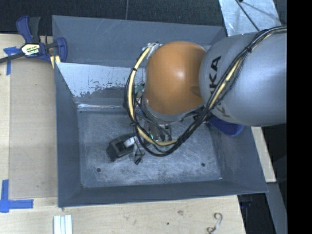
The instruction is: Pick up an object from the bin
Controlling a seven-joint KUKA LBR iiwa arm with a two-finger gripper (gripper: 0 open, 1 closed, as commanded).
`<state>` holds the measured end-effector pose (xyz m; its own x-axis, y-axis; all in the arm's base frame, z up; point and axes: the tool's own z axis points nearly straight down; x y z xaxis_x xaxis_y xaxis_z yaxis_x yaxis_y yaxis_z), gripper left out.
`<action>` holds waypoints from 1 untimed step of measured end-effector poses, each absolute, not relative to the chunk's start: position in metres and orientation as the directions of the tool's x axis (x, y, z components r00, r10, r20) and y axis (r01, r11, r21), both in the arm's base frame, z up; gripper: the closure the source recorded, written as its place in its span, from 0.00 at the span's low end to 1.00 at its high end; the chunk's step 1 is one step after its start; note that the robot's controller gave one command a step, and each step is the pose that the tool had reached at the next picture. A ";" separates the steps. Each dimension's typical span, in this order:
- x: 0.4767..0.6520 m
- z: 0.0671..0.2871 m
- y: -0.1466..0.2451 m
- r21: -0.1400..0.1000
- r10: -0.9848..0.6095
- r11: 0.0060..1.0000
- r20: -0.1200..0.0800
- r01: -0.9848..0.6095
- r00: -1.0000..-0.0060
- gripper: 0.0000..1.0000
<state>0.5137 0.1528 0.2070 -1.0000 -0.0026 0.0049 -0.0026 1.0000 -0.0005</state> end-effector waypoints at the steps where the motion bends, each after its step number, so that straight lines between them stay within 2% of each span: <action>1: 0.513 0.083 0.126 0.002 -0.075 0.997 -0.011 -0.075 -0.997 0.00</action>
Offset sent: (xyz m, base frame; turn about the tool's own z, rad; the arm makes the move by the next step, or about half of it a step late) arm -0.0041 -0.0267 -0.1234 -0.0725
